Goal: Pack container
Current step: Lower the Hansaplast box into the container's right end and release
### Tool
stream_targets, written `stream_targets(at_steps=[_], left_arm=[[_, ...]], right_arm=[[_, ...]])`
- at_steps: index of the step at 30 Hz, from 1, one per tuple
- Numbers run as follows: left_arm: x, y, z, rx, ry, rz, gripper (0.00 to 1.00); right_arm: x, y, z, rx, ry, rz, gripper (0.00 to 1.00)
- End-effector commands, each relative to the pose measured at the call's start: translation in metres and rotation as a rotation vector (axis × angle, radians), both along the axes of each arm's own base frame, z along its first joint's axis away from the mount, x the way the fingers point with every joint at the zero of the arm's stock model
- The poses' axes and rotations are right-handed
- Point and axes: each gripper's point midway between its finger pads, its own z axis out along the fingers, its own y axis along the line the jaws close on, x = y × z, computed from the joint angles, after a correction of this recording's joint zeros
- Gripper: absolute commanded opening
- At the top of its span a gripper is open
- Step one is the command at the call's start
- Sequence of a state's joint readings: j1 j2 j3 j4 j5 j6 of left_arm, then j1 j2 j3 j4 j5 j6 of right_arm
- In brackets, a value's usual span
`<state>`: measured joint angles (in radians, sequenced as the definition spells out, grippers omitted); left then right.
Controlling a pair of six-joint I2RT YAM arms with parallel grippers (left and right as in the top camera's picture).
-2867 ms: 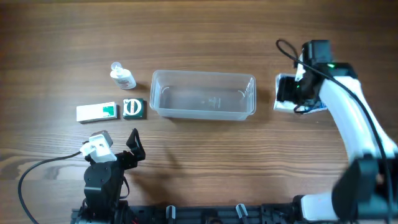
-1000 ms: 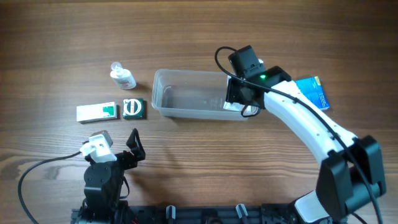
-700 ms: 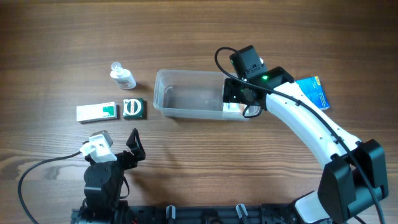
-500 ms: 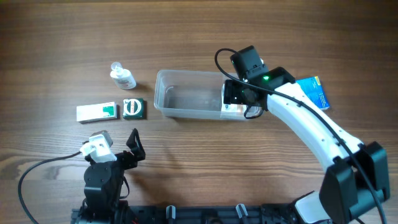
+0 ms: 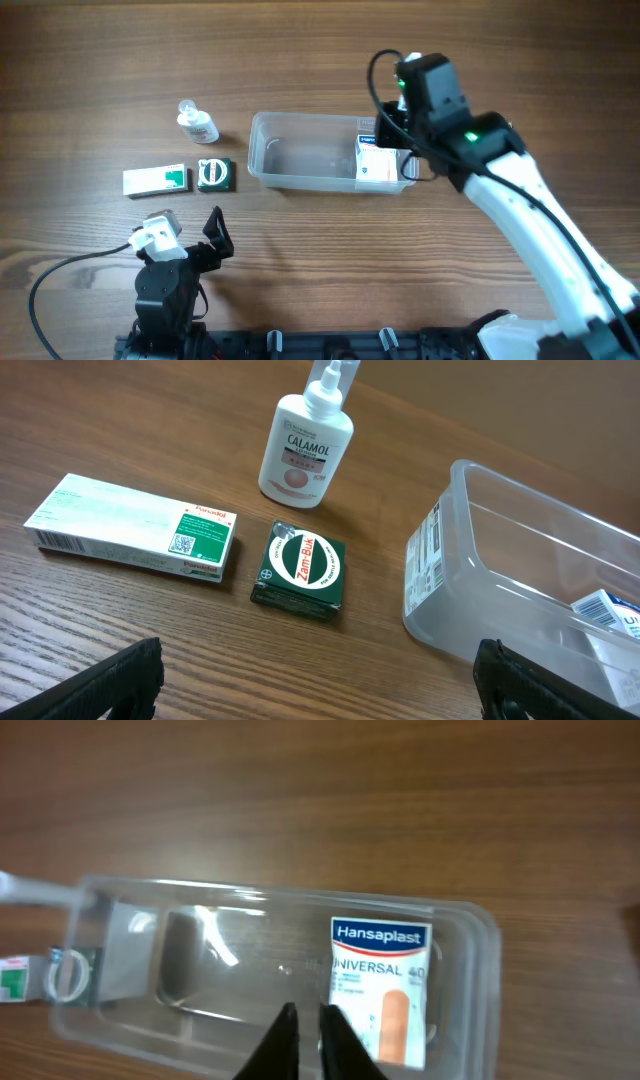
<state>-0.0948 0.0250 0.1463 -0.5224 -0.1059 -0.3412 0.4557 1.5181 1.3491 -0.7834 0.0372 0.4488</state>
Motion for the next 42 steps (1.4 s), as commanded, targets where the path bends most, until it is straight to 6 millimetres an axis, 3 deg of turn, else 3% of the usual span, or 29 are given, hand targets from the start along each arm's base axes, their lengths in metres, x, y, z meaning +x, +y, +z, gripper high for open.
stream_targets(at_steps=[1,4,5,7,13,26,30,38,42], left_arm=[[0.0,0.0,0.001,0.015,-0.009,-0.007,1.0],[0.0,0.0,0.001,0.015,-0.009,-0.007,1.0],[0.0,0.0,0.001,0.015,-0.009,-0.007,1.0],[0.0,0.0,0.001,0.015,-0.009,-0.007,1.0],[0.0,0.0,0.001,0.015,-0.009,-0.007,1.0],[0.0,0.0,0.001,0.015,-0.009,-0.007,1.0],[0.0,0.0,0.001,0.015,-0.009,-0.007,1.0],[0.0,0.0,0.001,0.015,-0.009,-0.007,1.0],[0.0,0.0,0.001,0.015,-0.009,-0.007,1.0]], right_arm=[[0.007,0.017,-0.061,-0.024,0.135,0.061,0.04],[0.01,0.023,-0.091,-0.027,0.202,0.074,0.04],[0.009,0.022,-0.114,-0.051,0.254,0.071,0.04],[0.006,0.021,-0.125,-0.068,0.284,0.079,0.04],[-0.015,0.009,-0.151,-0.136,0.398,0.076,0.04],[-0.018,-0.003,-0.188,-0.224,0.467,0.065,0.04],[-0.014,-0.004,-0.179,-0.232,0.432,0.077,0.04],[0.004,0.005,-0.099,-0.141,0.227,0.078,0.04],[0.003,0.01,-0.088,-0.091,0.212,0.066,0.04]])
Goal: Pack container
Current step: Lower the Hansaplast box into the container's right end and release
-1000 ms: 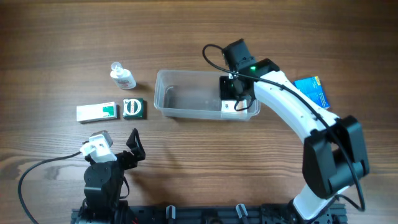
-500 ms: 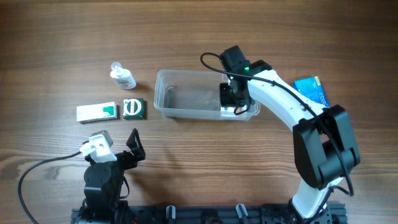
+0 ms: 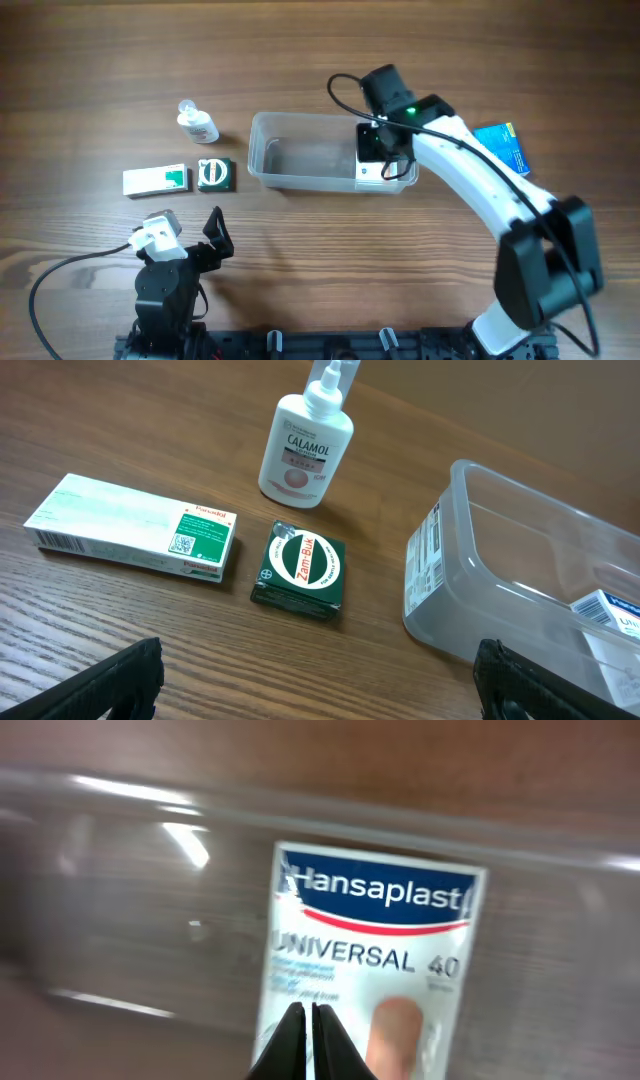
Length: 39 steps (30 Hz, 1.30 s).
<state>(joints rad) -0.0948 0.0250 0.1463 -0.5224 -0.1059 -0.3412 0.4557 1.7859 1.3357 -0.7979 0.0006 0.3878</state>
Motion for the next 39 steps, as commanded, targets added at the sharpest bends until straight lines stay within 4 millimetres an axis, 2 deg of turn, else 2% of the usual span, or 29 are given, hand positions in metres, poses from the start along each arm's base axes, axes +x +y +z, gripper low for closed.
stream_targets(at_steps=[1,11,18,28,39], left_arm=[[0.0,0.0,0.001,0.015,-0.009,-0.007,1.0],[0.0,0.0,0.001,0.015,-0.009,-0.007,1.0],[0.0,0.0,0.001,0.015,-0.009,-0.007,1.0],[0.0,0.0,0.001,0.015,-0.009,-0.007,1.0],[0.0,0.0,0.001,0.015,-0.009,-0.007,1.0]], right_arm=[[0.005,0.005,0.02,0.037,-0.052,-0.009,0.04],[0.002,0.021,-0.021,0.042,0.038,0.0,0.04],[0.004,0.026,-0.022,0.058,0.034,0.043,0.04],[0.001,0.04,-0.044,0.092,0.081,0.09,0.04],[0.001,0.005,-0.051,-0.092,0.071,0.039,0.04]])
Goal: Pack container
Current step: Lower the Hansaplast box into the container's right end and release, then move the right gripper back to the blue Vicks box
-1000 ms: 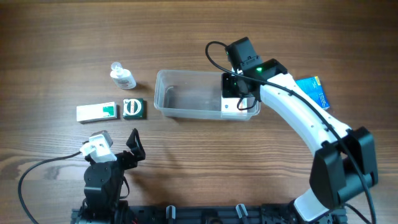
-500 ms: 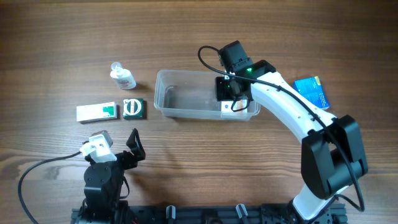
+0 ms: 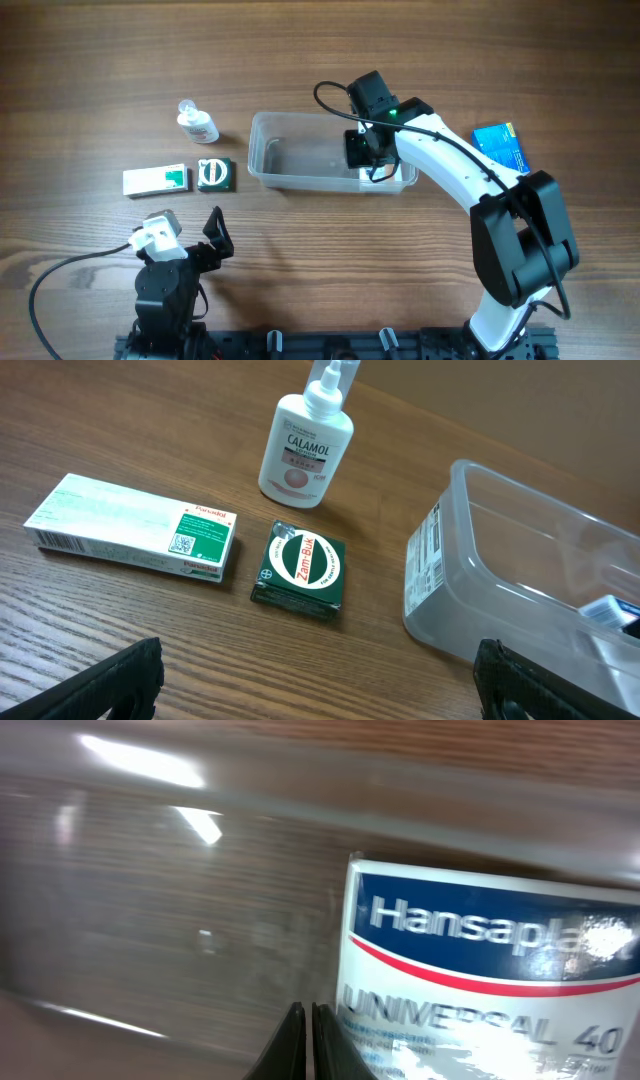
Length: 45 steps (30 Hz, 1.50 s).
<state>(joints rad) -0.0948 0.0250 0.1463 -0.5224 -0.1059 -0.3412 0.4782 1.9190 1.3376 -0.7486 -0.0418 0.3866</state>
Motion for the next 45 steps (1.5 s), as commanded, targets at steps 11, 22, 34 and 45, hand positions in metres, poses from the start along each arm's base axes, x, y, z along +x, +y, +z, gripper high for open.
stream_targets(at_steps=[11,22,34,45], left_arm=[[0.0,0.0,0.001,0.015,-0.009,-0.007,1.0],[0.0,0.0,0.001,0.015,-0.009,-0.007,1.0],[0.0,0.0,0.001,0.015,-0.009,-0.007,1.0],[0.0,0.0,0.001,0.015,-0.009,-0.007,1.0]], right_arm=[[0.017,0.003,0.076,0.034,-0.187,0.042,0.04],[0.007,-0.116,0.215,0.002,-0.495,-0.241,0.18],[0.003,-0.243,0.155,-0.107,-0.278,-0.288,0.97],[0.007,-0.253,0.064,-0.204,-0.015,-0.009,0.99]])
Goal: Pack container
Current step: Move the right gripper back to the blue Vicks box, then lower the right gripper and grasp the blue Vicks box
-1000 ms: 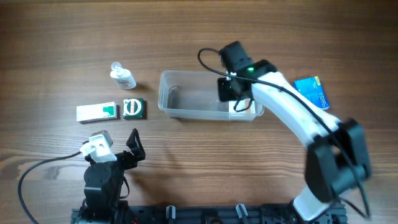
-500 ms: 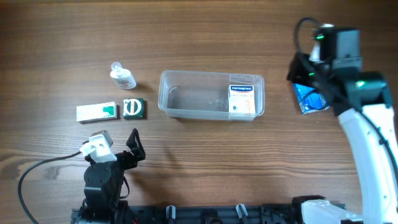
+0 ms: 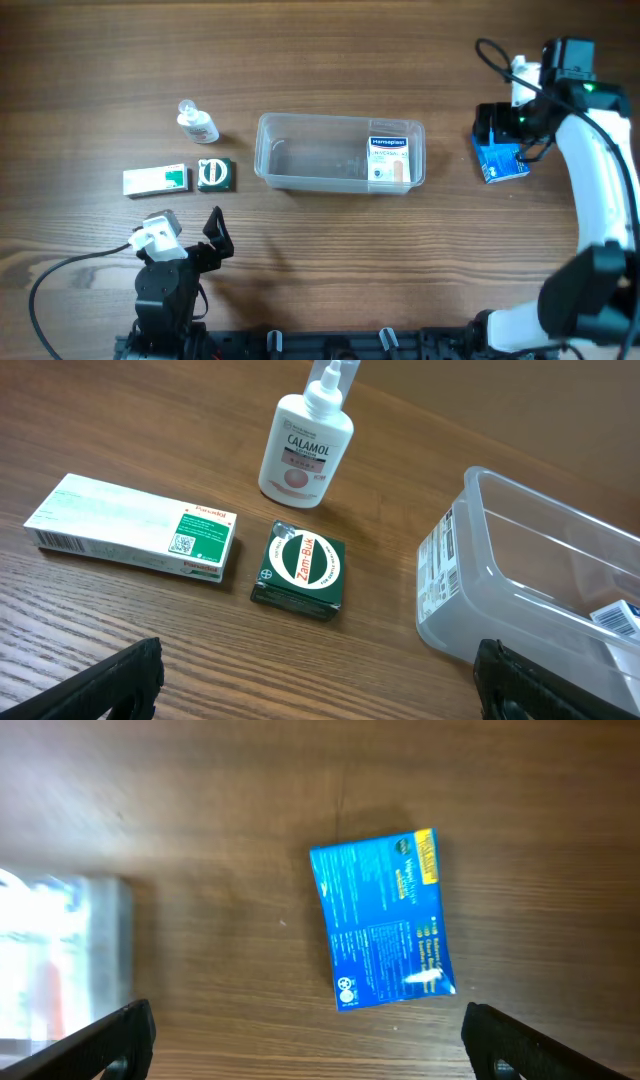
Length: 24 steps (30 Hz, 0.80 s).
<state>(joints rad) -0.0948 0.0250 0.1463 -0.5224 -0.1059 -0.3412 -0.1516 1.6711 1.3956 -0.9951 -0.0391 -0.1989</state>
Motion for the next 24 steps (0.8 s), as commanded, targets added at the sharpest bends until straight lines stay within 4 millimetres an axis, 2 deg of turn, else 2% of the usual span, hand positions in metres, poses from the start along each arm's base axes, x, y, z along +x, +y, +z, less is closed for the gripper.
stream_targets(at_steps=[1,6,9,11,20,24], left_arm=[[0.0,0.0,0.001,0.015,-0.009,-0.007,1.0],[0.0,0.0,0.001,0.015,-0.009,-0.007,1.0],[0.0,0.0,0.001,0.015,-0.009,-0.007,1.0],[0.0,0.0,0.001,0.015,-0.009,-0.007,1.0],[0.0,0.0,0.001,0.015,-0.009,-0.007,1.0],[0.0,0.0,0.001,0.015,-0.009,-0.007,1.0]], right_arm=[[-0.004,-0.016,-0.04,-0.09,0.126,0.039,1.0],[-0.007,-0.02,-0.072,-0.106,0.218,0.053,0.99],[-0.011,-0.033,-0.084,-0.167,0.264,-0.001,1.0],[-0.012,-0.038,-0.091,-0.19,0.284,-0.007,1.0],[-0.004,-0.034,-0.113,-0.159,0.291,-0.009,1.0],[-0.004,-0.034,-0.124,-0.132,0.302,-0.085,1.0]])
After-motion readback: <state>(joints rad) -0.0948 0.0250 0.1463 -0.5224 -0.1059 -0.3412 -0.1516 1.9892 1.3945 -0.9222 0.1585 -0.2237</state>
